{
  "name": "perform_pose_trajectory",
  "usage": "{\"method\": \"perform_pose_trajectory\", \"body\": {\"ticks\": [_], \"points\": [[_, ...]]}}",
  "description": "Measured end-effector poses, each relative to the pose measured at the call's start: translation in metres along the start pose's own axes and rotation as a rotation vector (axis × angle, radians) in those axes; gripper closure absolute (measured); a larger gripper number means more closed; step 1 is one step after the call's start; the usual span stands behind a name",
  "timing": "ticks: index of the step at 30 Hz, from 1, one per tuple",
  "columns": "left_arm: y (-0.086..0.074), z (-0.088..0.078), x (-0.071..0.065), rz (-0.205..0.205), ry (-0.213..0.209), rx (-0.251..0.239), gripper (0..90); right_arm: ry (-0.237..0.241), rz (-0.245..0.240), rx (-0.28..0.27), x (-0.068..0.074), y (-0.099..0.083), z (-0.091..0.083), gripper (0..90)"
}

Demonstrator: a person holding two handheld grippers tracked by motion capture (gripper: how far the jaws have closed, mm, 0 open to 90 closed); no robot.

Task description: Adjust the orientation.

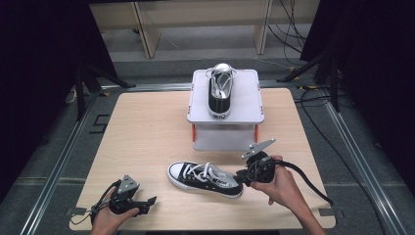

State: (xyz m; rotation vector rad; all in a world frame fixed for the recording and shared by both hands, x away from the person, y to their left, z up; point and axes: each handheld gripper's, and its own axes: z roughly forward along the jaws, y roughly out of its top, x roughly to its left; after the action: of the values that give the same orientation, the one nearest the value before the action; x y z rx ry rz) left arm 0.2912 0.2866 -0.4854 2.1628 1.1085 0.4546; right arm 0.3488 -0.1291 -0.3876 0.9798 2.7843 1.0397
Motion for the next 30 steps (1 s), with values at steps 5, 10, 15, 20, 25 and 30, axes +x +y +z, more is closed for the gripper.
{"method": "perform_pose_trajectory", "body": {"ticks": [5,10,15,20,25,30], "points": [[0.000,0.000,0.000,-0.005,-0.003,-0.006,17.5,-0.002,0.001,0.005,-0.008,0.014,0.014,65.2],[0.000,0.000,-0.001,-0.010,-0.003,-0.008,17.5,0.004,-0.046,0.011,-0.015,0.027,0.032,59.5],[0.000,0.000,0.000,-0.009,-0.002,-0.009,17.5,0.027,-0.062,0.045,-0.015,0.035,0.044,58.8],[0.000,0.000,0.000,0.000,0.001,-0.001,17.5,0.066,-0.106,0.068,-0.016,0.043,0.056,57.1],[0.000,0.000,0.000,-0.006,-0.005,-0.009,17.5,0.085,-0.123,0.093,-0.015,0.051,0.068,55.2],[0.000,0.000,-0.001,-0.015,-0.008,-0.014,17.5,0.099,-0.137,0.116,-0.013,0.058,0.076,54.7]]}}
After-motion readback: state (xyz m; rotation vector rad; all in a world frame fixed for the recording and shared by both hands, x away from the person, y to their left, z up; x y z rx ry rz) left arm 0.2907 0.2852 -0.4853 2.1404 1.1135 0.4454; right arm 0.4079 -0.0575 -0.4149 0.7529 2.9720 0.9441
